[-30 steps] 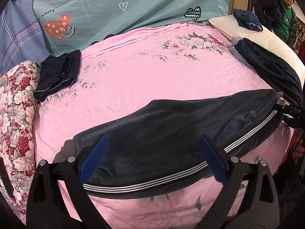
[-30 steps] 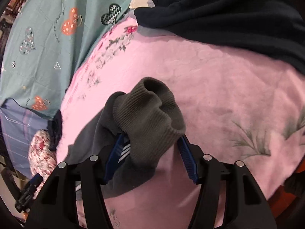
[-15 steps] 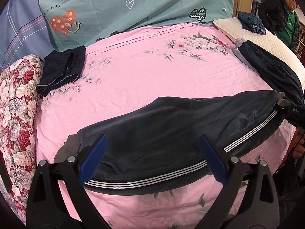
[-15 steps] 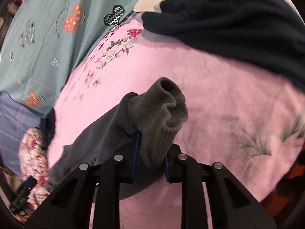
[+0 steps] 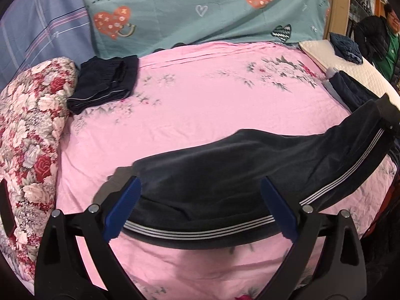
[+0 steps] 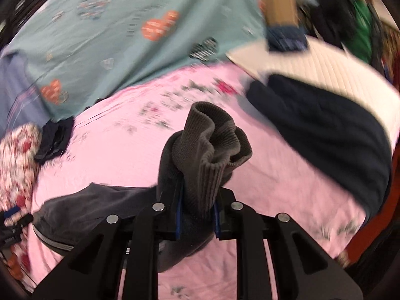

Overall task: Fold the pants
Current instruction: 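Grasp the ribbed cuff with the right tool and lift it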

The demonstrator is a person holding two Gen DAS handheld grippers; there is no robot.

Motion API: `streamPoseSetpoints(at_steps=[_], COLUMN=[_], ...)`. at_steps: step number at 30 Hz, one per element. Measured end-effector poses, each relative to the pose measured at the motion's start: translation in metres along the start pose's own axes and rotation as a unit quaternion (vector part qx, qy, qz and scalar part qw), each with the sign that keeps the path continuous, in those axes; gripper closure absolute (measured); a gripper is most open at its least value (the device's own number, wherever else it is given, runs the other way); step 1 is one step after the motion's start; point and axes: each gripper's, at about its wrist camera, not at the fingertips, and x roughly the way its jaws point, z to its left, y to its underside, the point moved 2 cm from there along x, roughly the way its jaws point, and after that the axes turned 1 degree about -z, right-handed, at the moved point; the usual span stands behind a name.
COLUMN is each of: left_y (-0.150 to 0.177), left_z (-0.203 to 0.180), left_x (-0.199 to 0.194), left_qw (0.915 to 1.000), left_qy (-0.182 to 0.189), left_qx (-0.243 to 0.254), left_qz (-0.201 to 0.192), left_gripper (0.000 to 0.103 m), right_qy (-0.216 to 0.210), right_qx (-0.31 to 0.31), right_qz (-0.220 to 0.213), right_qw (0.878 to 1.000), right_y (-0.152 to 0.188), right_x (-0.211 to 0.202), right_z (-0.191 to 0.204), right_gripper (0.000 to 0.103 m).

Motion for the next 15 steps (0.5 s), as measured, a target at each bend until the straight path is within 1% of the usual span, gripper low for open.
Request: streamPoseSetpoints(at_steps=[3,4,6,7,8,9,10,11,13,14,15], left_y=[0.008,0.011,0.018,0.023,0.028,0.033,0.039,0.044,0.055,0.059,0.064], left_z=[0.027,0.039,0.057,0.068,0.078,0.086,0.096,0.104,0.118,0.124,0.128], left_x=[-0.008,-0.010,-0.012,-0.013,-0.013,-0.013,-0.013,-0.014,-0.015,-0.016,-0.017], left_qw=[0.9996,0.9992,0.9982,0.9973,0.9964,0.9955,0.9942,0.9930,0.9902,0.9892,0.9886], left_qy=[-0.017,-0.024,-0.033,-0.039,-0.044,-0.049,-0.054,-0.058,-0.064,-0.068,-0.071], left_qx=[-0.021,-0.031,-0.050,-0.062,-0.071,-0.080,-0.091,-0.101,-0.121,-0.126,-0.128], left_qz=[-0.006,-0.005,-0.002,0.002,0.006,0.011,0.017,0.021,0.029,0.031,0.033], left_gripper=[0.005,0.005,0.006,0.006,0.005,0.005,0.005,0.005,0.005,0.005,0.005], right_qy=[0.007,0.012,0.021,0.025,0.026,0.026,0.012,0.009,0.012,0.020,0.029], right_qx=[-0.106,-0.141,-0.225,-0.259,-0.303,-0.330,-0.365,-0.394,-0.447,-0.467,-0.486], right_qz=[-0.019,-0.023,-0.026,-0.026,-0.025,-0.021,-0.021,-0.016,0.000,0.005,0.003], right_qw=[0.994,0.990,0.974,0.965,0.952,0.943,0.931,0.919,0.895,0.884,0.873], right_y=[0.001,0.007,0.027,0.039,0.056,0.069,0.084,0.101,0.134,0.144,0.154], right_x=[0.002,0.006,0.022,0.029,0.040,0.047,0.056,0.064,0.080,0.087,0.091], right_z=[0.068,0.090,0.142,0.162,0.187,0.203,0.219,0.233,0.252,0.259,0.263], right_gripper=[0.084,0.084,0.084,0.084,0.084,0.084,0.084,0.084,0.084,0.084,0.077])
